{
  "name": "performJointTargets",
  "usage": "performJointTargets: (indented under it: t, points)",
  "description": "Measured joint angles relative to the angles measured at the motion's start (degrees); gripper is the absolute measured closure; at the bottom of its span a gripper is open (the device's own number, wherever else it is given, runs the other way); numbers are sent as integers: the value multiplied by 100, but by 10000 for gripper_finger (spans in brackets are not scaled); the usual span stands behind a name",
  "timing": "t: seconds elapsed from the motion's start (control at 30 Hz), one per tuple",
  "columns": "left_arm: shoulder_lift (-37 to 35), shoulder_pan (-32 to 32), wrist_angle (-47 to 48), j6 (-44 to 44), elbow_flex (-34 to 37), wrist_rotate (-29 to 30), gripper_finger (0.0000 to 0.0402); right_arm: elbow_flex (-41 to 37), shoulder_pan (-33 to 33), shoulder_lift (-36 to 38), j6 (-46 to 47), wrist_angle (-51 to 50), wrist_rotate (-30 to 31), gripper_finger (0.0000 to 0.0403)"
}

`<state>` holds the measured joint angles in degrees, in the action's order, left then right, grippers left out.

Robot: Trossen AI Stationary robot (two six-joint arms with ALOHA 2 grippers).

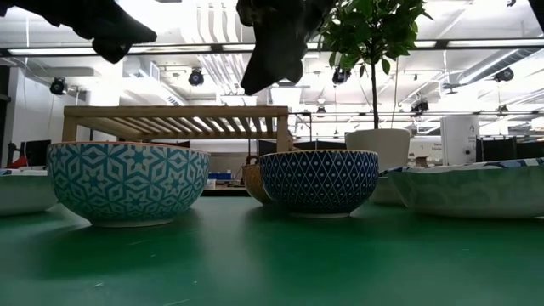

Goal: Place and stack bowls onto a shelf
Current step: Put the light blue bowl on the shelf

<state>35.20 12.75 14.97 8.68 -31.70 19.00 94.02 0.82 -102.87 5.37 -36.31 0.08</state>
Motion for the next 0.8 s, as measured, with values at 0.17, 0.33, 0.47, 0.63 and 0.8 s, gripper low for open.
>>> performJointTargets:
  t: [0.17,0.33,0.47,0.63,0.8]
  points:
    - [149,0,-4,9,0,2,402,0,2,0,6,272,0,303]
    - [248,0,-26,14,-30,2,402,0,2,0,15,577,0,303]
    - [278,0,-27,14,-31,1,402,-2,2,0,8,682,0,303]
    - [270,0,-27,16,-31,2,402,-2,2,0,8,811,0,303]
    - [258,0,-27,-12,-33,0,402,-2,2,0,8,878,1,303]
